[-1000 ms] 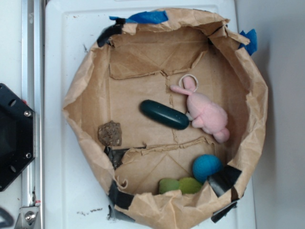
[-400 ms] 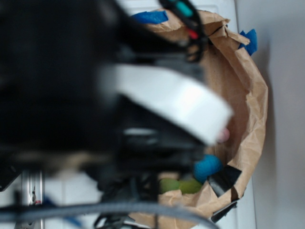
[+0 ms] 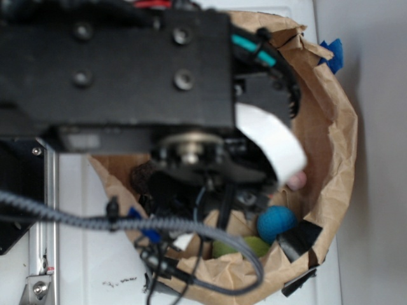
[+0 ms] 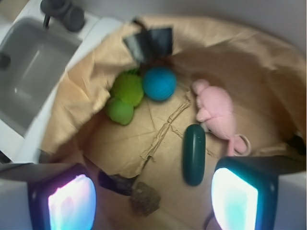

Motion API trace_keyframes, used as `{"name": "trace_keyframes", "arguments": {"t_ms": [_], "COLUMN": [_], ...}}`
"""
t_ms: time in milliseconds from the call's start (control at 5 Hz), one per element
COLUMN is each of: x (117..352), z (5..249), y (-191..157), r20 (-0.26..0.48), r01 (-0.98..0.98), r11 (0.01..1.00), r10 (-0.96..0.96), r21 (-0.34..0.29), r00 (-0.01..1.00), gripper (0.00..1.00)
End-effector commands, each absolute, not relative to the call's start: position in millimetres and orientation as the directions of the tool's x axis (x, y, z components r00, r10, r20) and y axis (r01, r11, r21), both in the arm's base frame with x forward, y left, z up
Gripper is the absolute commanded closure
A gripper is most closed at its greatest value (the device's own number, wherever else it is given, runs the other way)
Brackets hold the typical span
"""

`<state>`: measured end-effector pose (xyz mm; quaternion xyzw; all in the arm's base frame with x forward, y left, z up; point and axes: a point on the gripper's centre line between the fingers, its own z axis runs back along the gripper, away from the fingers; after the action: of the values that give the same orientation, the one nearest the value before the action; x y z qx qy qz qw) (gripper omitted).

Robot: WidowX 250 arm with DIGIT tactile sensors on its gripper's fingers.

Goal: Grab the plastic pickle.

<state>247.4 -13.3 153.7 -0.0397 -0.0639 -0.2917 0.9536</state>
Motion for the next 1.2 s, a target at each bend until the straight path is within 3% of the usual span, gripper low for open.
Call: {"name": "trace_keyframes", "arguments": {"t_ms": [0, 200, 400, 600, 800, 1000], "x": [269, 275, 269, 269, 278, 284], "z": [125, 111, 96, 71, 50, 40], "y": [0, 4, -7, -13, -12, -11], "r20": [0.161, 0.147, 0.166, 0.257, 0.274, 0.237], "r01": [0.551, 0.535, 0.587, 0.618, 0.612, 0.579], "r11": [0.833, 0.839, 0.807, 0.785, 0.790, 0.813], "r10": [-0.537, -0.520, -0.571, -0.591, -0.581, -0.552], "r21": [-0.055, -0.095, -0.065, -0.033, -0.037, -0.057], "r00": [0.828, 0.841, 0.804, 0.764, 0.766, 0.799], "gripper": [0.00, 0.00, 0.00, 0.00, 0.00, 0.00]}}
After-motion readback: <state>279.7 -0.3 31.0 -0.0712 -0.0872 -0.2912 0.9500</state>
